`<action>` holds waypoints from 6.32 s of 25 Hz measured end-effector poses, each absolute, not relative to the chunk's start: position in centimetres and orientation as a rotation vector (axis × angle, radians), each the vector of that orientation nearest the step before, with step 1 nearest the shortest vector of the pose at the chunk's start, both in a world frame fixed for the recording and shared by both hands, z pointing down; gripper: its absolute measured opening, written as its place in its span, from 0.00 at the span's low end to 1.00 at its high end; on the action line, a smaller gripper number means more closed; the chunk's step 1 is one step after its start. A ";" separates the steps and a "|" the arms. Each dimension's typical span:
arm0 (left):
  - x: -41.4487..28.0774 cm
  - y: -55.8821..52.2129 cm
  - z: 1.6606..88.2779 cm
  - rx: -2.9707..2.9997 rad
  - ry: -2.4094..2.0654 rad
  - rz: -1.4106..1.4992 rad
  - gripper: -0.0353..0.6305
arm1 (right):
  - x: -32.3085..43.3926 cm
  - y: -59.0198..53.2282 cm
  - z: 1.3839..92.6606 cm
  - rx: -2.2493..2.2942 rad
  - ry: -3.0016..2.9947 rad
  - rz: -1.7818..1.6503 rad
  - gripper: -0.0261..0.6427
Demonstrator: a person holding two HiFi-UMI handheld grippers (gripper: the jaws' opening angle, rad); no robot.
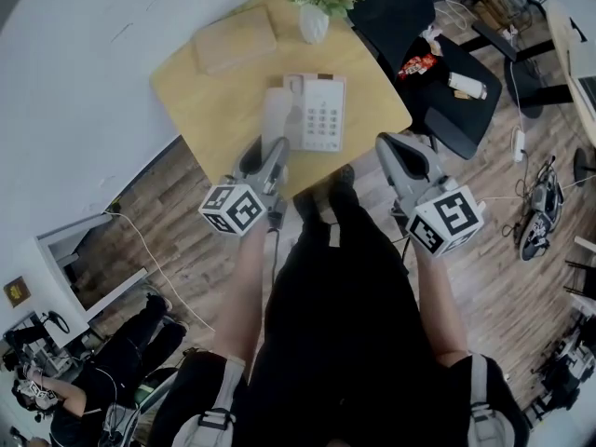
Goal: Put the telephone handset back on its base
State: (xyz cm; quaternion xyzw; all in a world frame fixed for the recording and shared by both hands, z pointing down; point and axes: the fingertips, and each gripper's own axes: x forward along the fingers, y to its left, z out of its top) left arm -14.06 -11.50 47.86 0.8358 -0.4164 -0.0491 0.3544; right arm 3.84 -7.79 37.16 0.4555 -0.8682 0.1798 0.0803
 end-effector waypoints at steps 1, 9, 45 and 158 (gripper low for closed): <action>-13.8 -11.7 48.5 2.154 -1.078 -0.113 0.38 | 3.9 -8.1 37.3 1.356 -2.597 0.542 0.04; -12.1 -13.5 53.1 2.089 -1.086 -0.031 0.38 | 4.9 -10.3 38.8 1.322 -2.601 0.591 0.04; -9.9 -18.3 59.9 2.002 -1.219 0.167 0.38 | 8.5 -16.0 42.5 1.167 -2.622 0.710 0.04; -18.0 -8.7 42.0 2.485 -1.341 0.096 0.11 | 1.0 -6.2 35.4 1.327 -2.684 0.438 0.04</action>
